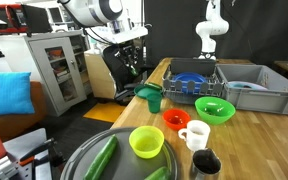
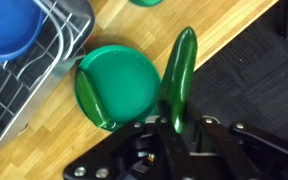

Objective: Remove the small pepper from the dark green plate and put it on the grey plate

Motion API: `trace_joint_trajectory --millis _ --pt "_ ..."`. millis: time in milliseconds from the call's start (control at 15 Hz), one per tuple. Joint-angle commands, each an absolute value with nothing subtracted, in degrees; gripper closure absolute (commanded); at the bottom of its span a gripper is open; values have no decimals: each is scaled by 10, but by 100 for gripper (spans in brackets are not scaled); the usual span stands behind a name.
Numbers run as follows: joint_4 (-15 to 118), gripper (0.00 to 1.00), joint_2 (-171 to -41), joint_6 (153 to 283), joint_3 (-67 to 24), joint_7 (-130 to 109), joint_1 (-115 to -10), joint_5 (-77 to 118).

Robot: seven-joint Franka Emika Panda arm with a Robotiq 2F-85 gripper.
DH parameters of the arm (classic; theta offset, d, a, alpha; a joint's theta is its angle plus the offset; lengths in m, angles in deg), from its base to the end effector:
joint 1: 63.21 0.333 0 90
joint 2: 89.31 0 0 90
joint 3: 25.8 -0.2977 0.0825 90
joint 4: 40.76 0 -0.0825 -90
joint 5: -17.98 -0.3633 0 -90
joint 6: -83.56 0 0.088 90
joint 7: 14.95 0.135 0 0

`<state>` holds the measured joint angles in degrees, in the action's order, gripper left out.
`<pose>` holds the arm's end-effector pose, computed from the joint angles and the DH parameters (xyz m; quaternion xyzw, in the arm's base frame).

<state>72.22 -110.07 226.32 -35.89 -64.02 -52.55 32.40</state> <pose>0.5733 0.2107 0.2744 0.7642 0.6373 0.0675 0.0722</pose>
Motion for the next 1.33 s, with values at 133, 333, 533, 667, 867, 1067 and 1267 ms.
trace_joint_trajectory --millis 133,333,533,667,867,1067,1267 --pt "921 95 -949 2315 -350 -465 -527 358" --pt "1007 95 -885 2336 -342 -373 -534 398" --pt "974 79 -909 2304 -350 -411 -531 375" --pt "965 79 -917 2304 -351 -411 -530 375" --pt "964 79 -919 2304 -351 -411 -530 375" --pt "970 95 -910 2284 -347 -405 -533 378" --pt "999 95 -887 2258 -335 -385 -544 381"
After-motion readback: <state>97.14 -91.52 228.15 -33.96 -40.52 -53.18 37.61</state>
